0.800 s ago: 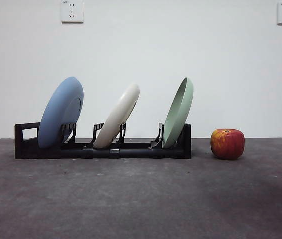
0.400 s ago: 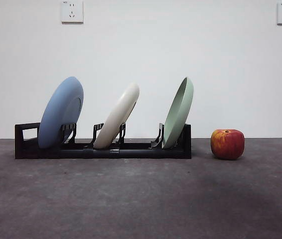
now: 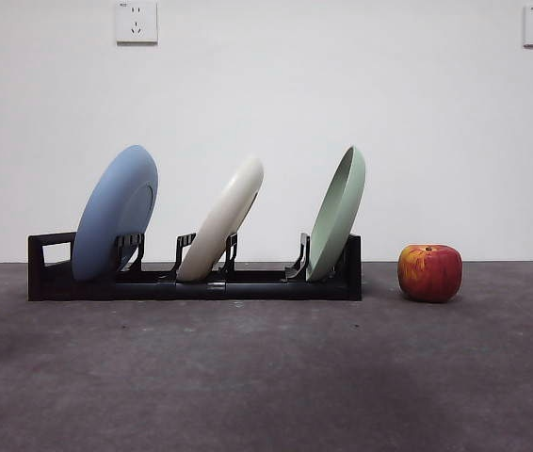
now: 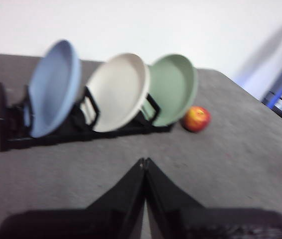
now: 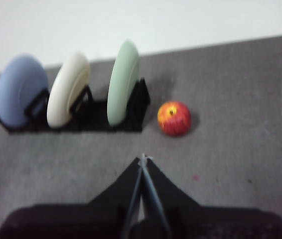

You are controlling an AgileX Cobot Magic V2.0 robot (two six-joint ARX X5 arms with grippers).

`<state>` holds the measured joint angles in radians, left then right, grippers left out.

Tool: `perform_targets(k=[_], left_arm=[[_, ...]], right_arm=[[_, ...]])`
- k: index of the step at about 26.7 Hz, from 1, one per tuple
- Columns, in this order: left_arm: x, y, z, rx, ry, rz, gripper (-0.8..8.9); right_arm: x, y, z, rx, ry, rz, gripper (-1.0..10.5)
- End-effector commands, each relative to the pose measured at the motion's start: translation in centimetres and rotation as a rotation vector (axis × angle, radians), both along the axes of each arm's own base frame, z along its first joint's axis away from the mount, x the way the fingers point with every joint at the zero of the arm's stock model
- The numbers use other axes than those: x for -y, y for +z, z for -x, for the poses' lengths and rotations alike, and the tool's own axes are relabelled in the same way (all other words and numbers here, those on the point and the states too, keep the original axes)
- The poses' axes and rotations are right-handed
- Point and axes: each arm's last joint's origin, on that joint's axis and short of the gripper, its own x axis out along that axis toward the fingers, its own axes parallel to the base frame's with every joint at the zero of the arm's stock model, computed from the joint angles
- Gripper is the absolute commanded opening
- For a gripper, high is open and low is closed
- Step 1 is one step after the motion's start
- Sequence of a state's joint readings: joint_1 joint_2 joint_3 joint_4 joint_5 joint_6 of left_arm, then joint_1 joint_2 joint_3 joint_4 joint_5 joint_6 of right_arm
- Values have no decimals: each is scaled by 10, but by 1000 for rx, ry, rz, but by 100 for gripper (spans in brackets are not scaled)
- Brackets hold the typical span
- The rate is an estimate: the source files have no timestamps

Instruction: Take the yellow plate from the plate rack,put the plate on the table,take the apple from the table,put the apple in the plate

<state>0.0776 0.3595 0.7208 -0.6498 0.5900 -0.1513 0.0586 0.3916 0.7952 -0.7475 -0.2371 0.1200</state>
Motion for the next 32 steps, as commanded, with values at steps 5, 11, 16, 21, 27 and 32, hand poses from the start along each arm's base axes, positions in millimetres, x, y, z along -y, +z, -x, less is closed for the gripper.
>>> perform_targets(k=[5, 11, 16, 21, 27, 32], left_arm=[[3, 36, 5, -34, -115, -52, -6], [6, 50, 7, -36, -160, -75, -6], [6, 49, 7, -50, -172, -74, 1], [7, 49, 4, -64, -195, -60, 502], [7, 48, -2, -84, -197, -58, 575], [9, 49, -16, -78, -225, -63, 574]], right_arm=[[-1, 36, 6, -113, 120, 121, -9], [-2, 51, 8, -158, 157, 151, -9], [-2, 53, 8, -152, 156, 150, 2], [-2, 53, 8, -151, 179, 138, 432], [-3, 53, 8, -151, 185, 134, 550], [-3, 53, 4, -164, 190, 132, 550]])
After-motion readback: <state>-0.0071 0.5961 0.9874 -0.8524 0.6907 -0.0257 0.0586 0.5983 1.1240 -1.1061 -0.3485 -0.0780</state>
